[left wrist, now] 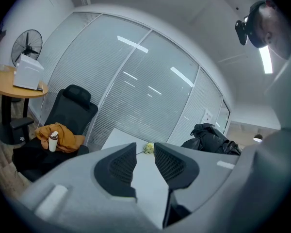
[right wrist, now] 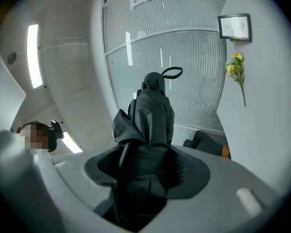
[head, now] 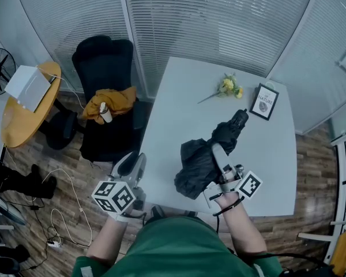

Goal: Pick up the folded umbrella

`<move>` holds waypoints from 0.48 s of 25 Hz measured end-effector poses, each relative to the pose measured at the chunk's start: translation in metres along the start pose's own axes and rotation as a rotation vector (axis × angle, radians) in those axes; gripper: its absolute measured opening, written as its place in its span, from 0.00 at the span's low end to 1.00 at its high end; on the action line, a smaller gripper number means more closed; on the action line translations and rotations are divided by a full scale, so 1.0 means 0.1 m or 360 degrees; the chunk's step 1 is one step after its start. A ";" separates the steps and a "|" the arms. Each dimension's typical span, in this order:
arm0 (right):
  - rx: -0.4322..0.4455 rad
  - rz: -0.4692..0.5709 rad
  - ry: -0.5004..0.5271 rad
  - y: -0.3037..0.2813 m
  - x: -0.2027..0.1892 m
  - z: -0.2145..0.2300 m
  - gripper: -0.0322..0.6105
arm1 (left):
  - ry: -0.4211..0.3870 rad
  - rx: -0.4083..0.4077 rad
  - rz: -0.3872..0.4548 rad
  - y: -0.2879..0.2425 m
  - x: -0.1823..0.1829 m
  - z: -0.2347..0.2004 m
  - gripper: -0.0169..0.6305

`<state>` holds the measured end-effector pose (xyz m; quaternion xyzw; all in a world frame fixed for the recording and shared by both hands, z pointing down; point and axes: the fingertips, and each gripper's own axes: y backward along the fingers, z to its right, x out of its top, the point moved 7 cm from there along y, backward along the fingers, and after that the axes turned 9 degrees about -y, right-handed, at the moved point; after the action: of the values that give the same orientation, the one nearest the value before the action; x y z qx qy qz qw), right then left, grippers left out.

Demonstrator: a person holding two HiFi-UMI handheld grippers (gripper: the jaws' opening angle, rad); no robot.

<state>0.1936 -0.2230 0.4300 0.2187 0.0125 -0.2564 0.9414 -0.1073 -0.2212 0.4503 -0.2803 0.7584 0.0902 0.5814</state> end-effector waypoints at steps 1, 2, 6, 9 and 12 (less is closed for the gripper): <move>0.0004 0.0001 0.0001 0.00 0.00 0.00 0.46 | -0.0002 0.0002 -0.0001 0.00 0.00 0.00 0.22; 0.0006 0.0002 0.0001 0.00 0.00 -0.01 0.46 | -0.0004 0.0005 -0.0002 0.00 0.00 -0.01 0.22; 0.0010 0.0010 0.0012 -0.01 -0.01 -0.02 0.46 | -0.0004 0.0019 0.0002 0.02 0.02 -0.05 0.22; 0.0018 0.0014 0.0018 0.00 -0.02 -0.03 0.46 | -0.0005 0.0024 0.0004 0.03 0.02 -0.05 0.22; 0.0023 0.0010 0.0022 0.00 -0.02 -0.03 0.46 | -0.0003 0.0026 0.0001 0.02 0.01 -0.05 0.22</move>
<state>0.1923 -0.2209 0.4274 0.2271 0.0163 -0.2520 0.9406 -0.1129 -0.2217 0.4505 -0.2754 0.7587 0.0845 0.5843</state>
